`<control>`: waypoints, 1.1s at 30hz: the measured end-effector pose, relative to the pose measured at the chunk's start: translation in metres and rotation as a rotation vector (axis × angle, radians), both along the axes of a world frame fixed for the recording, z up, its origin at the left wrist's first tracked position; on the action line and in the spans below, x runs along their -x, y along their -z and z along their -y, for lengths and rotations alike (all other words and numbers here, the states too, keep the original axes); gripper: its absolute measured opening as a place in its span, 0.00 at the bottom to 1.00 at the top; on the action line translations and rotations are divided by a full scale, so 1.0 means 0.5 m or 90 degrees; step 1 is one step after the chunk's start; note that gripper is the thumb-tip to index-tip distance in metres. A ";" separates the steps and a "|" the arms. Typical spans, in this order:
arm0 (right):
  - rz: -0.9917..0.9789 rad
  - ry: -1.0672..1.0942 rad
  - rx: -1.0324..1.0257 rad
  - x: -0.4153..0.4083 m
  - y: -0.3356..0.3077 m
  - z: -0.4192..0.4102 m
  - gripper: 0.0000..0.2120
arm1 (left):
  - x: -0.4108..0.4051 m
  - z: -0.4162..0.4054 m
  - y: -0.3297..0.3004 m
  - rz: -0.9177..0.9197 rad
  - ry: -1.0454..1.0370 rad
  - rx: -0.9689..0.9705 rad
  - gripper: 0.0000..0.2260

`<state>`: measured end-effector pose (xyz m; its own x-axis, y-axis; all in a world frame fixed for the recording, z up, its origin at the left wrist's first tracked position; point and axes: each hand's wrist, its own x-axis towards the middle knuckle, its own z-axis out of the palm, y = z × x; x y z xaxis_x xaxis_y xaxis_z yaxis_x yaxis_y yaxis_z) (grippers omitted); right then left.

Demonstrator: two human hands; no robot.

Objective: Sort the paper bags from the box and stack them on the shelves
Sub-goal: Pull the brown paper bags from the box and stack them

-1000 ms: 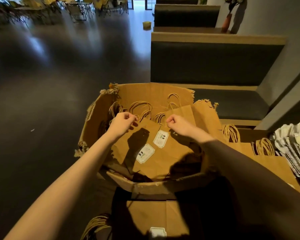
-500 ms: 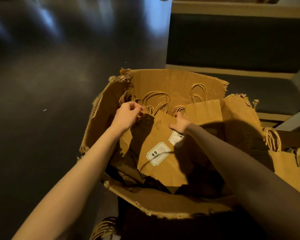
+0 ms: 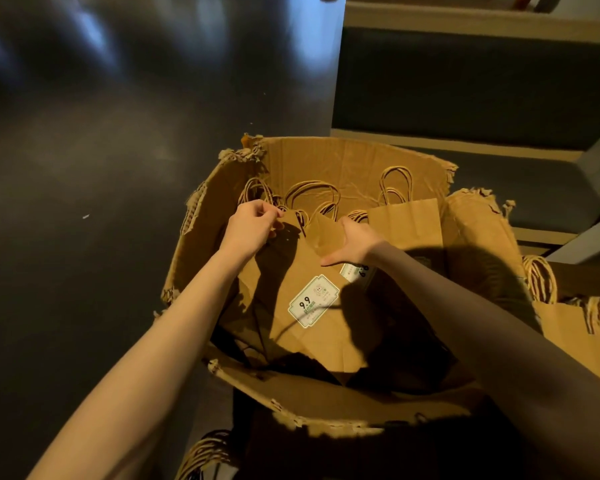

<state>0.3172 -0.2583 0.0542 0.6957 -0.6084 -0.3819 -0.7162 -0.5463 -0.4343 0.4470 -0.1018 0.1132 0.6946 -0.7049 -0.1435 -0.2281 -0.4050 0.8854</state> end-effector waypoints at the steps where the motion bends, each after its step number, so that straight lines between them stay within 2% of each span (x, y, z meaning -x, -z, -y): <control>1: 0.008 -0.009 0.007 0.000 -0.003 -0.001 0.43 | -0.002 -0.001 0.002 0.006 -0.007 -0.005 0.09; 4: 0.026 -0.013 0.002 -0.001 -0.010 0.002 0.31 | -0.009 -0.008 0.009 0.048 -0.003 -0.065 0.06; 7: 0.020 -0.011 -0.037 -0.004 -0.003 -0.006 0.32 | -0.014 -0.012 0.017 0.045 0.023 -0.136 0.06; 13: 0.012 0.025 -0.102 -0.011 -0.002 -0.017 0.23 | -0.014 -0.016 0.025 0.026 0.005 -0.134 0.05; 18: 0.025 0.054 -0.138 -0.001 -0.020 -0.016 0.24 | -0.019 -0.016 0.034 0.007 -0.015 -0.184 0.11; 21: 0.055 0.074 -0.166 0.014 -0.039 -0.012 0.23 | -0.016 -0.026 0.045 -0.051 -0.057 -0.294 0.24; 22: 0.069 0.075 -0.176 0.019 -0.047 -0.014 0.23 | -0.014 -0.030 0.051 -0.059 -0.056 -0.346 0.26; 24: 0.097 0.073 -0.189 0.029 -0.057 -0.021 0.23 | 0.000 -0.042 0.055 -0.073 -0.044 -0.384 0.22; 28: 0.133 0.086 -0.215 0.043 -0.067 -0.035 0.18 | 0.021 -0.049 0.046 -0.116 0.007 -0.385 0.21; 33: 0.193 0.109 -0.247 0.066 -0.090 -0.043 0.20 | 0.013 -0.047 0.035 -0.184 -0.087 -0.306 0.17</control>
